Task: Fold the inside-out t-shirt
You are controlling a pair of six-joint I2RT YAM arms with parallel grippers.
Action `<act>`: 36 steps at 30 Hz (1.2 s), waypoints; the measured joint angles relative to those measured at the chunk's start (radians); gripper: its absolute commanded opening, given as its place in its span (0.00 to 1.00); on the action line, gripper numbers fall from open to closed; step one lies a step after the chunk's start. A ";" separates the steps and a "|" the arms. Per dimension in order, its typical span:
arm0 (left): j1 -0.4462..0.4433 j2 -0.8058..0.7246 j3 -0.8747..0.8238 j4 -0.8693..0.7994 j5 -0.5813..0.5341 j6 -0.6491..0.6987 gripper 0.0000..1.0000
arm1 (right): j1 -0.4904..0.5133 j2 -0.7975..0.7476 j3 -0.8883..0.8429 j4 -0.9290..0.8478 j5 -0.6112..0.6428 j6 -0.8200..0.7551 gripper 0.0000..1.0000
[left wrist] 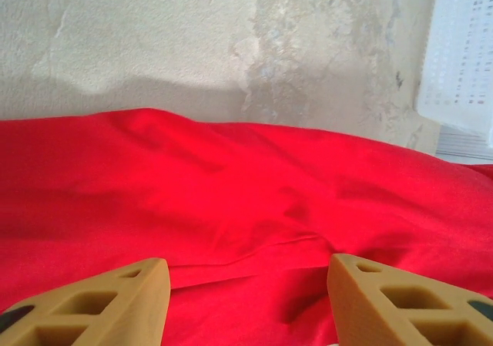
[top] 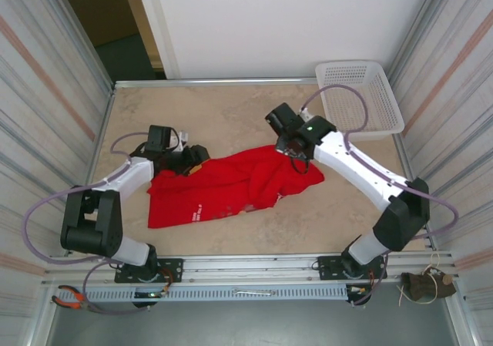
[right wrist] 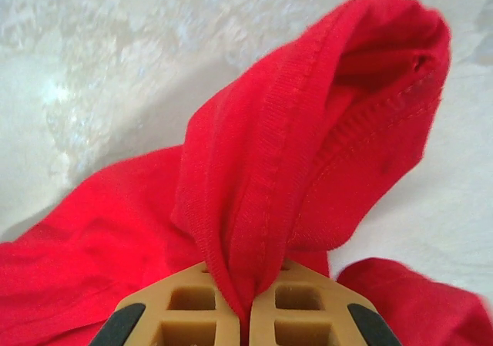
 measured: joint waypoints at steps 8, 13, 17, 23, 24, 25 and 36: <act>-0.001 0.030 0.000 0.001 -0.026 0.015 0.57 | -0.147 -0.066 -0.039 0.000 -0.002 -0.089 0.00; -0.002 0.059 0.000 0.002 -0.028 0.022 0.57 | -0.210 -0.083 -0.056 -0.001 -0.006 -0.127 0.00; -0.010 0.119 0.000 0.017 -0.045 0.029 0.57 | -0.196 -0.083 -0.056 0.003 -0.019 -0.140 0.00; -0.016 0.193 0.000 0.053 -0.047 0.041 0.57 | -0.059 -0.050 -0.031 0.005 -0.025 -0.134 0.00; -0.016 0.195 0.000 0.063 -0.048 0.041 0.57 | -0.024 -0.032 -0.016 0.006 -0.023 -0.128 0.00; -0.016 0.197 0.000 0.070 -0.047 0.043 0.57 | 0.016 -0.008 0.002 0.008 -0.022 -0.117 0.00; -0.016 0.199 -0.020 0.129 -0.042 0.047 0.57 | 0.286 0.312 0.196 0.053 -0.024 0.016 0.00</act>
